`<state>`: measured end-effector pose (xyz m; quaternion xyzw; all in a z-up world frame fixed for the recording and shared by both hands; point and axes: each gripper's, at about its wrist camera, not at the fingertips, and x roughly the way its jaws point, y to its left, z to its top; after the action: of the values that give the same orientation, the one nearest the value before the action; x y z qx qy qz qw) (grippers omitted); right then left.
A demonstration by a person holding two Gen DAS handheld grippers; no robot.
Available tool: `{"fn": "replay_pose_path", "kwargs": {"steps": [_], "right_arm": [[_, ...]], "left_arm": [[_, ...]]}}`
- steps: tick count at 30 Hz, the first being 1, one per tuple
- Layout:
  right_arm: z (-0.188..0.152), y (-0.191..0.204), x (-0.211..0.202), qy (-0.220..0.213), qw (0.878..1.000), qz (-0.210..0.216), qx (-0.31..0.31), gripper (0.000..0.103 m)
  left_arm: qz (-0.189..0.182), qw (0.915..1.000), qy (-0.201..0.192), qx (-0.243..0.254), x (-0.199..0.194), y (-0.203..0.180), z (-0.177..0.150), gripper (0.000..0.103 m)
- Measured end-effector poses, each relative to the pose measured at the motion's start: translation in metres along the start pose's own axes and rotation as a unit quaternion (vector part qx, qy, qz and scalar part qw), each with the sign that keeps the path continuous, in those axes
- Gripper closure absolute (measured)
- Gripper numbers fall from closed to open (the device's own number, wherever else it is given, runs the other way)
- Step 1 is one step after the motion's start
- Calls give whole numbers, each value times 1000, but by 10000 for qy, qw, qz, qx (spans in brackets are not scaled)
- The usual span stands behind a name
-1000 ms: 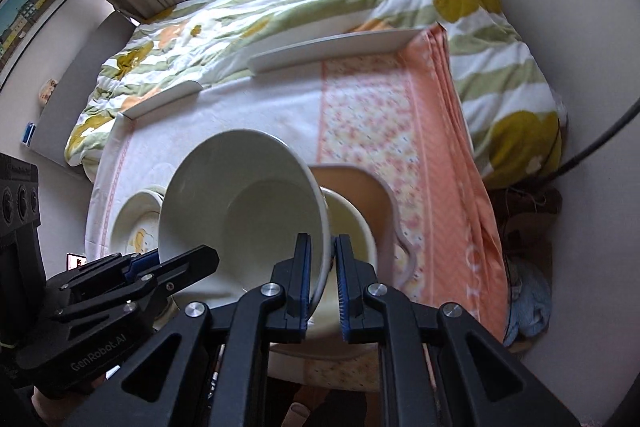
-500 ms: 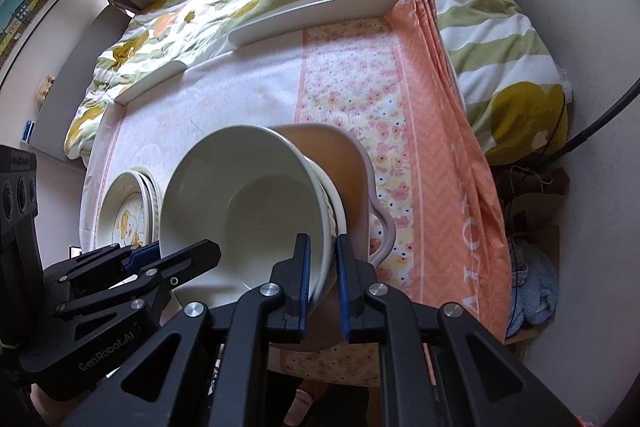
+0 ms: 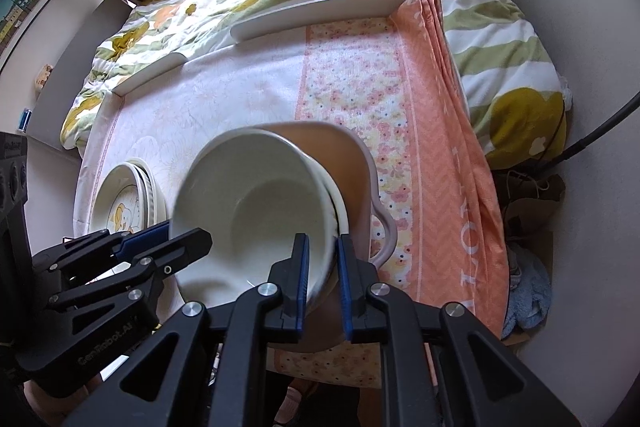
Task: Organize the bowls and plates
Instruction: 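Carry the small white bowl over and lower it into the cream bowl, then open both tools and pull back from the nested bowls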
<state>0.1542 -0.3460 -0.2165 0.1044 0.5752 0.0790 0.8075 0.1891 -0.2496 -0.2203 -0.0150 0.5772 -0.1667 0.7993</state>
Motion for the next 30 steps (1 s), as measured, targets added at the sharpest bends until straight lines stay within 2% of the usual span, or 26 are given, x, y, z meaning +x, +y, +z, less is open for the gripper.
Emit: {"fn": "replay_pose_path", "kwargs": {"steps": [8, 12, 18, 20, 23, 24, 25, 26, 27, 28, 29, 30], "right_arm": [[1, 1, -1, 39, 10000, -54, -64, 90], [0, -2, -6, -18, 10000, 8, 9, 90], [-2, 2, -42, -424, 9991, 6, -35, 90], [-4, 7, -59, -653, 9978, 6, -117, 90], [-9, 14, -83, -1042, 9943, 40, -241, 89], [-11, 17, -89, -1131, 9932, 36, -289, 86], [-14, 19, -94, -1233, 9918, 15, -340, 71], [-18, 21, -101, -1414, 9891, -8, -408, 39], [-20, 23, -105, -1550, 9868, -25, -461, 22], [-25, 25, -111, -1764, 9828, -56, -534, 1], [-28, 27, -114, -1891, 9802, -79, -582, 0], [-32, 29, -116, -1994, 9779, -80, -628, 0]], "left_arm": [[102, 9999, -5, 103, 0, -2, -1, 83], [17, 10000, -63, 61, -8, 1, 0, 83], [16, 9968, -752, 286, -59, -9, 3, 83], [129, 9921, -1166, 455, -83, -14, 2, 83], [394, 9802, -1826, 660, -114, -21, -5, 83], [441, 9775, -1939, 705, -121, -21, -8, 82], [507, 9752, -2020, 744, -126, -21, -12, 79], [562, 9744, -2039, 766, -128, -21, -15, 59], [607, 9738, -2050, 770, -130, -20, -15, 15], [697, 9717, -2126, 755, -133, -17, -18, 2], [880, 9654, -2345, 723, -138, -12, -25, 0], [894, 9633, -2415, 756, -141, -10, -29, 0]]}}
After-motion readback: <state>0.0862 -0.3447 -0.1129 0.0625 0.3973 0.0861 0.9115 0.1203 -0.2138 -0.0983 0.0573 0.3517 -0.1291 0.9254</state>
